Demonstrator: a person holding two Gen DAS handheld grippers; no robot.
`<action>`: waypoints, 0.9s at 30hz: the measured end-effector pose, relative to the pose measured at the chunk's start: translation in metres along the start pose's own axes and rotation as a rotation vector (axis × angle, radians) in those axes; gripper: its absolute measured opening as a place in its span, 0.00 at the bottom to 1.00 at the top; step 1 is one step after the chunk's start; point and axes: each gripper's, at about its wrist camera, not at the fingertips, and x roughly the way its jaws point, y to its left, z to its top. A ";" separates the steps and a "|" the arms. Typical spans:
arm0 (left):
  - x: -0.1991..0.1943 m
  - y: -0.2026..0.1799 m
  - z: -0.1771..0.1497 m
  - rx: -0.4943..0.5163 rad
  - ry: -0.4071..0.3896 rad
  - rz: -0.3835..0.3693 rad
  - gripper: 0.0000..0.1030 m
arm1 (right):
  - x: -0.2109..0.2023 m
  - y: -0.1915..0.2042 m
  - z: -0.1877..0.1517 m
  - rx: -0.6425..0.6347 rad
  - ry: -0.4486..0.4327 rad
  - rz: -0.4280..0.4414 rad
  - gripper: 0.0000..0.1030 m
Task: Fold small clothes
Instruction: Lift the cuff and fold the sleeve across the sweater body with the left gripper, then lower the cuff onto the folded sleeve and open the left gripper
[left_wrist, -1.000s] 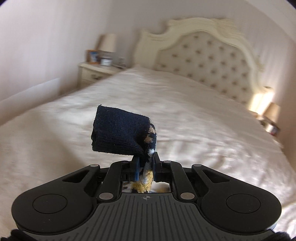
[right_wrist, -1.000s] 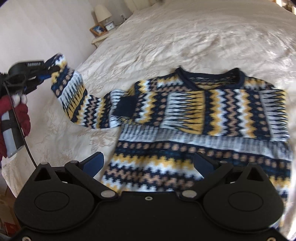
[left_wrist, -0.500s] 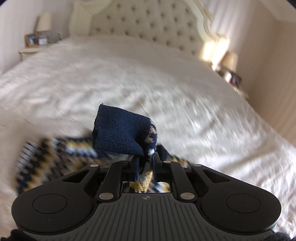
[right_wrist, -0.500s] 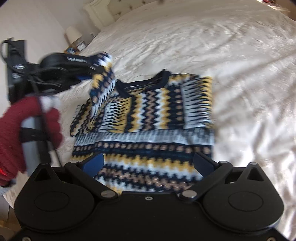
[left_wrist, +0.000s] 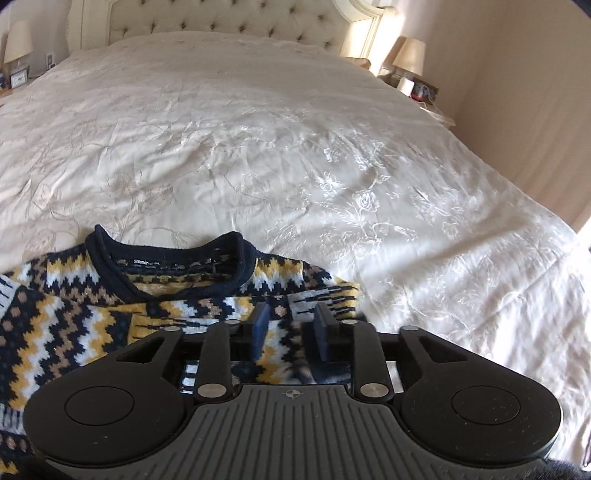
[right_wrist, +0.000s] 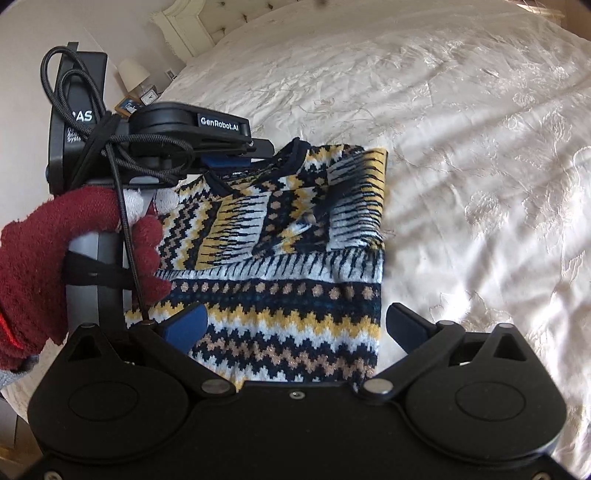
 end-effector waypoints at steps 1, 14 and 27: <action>-0.002 0.001 -0.001 0.008 0.001 -0.002 0.28 | 0.000 0.002 0.001 -0.004 -0.004 -0.001 0.99; -0.042 0.092 -0.020 0.048 0.043 0.157 0.28 | 0.028 0.024 0.039 -0.099 -0.075 -0.233 0.99; -0.009 0.197 -0.028 -0.036 0.150 0.277 0.28 | 0.088 0.026 0.079 -0.084 -0.010 -0.377 0.66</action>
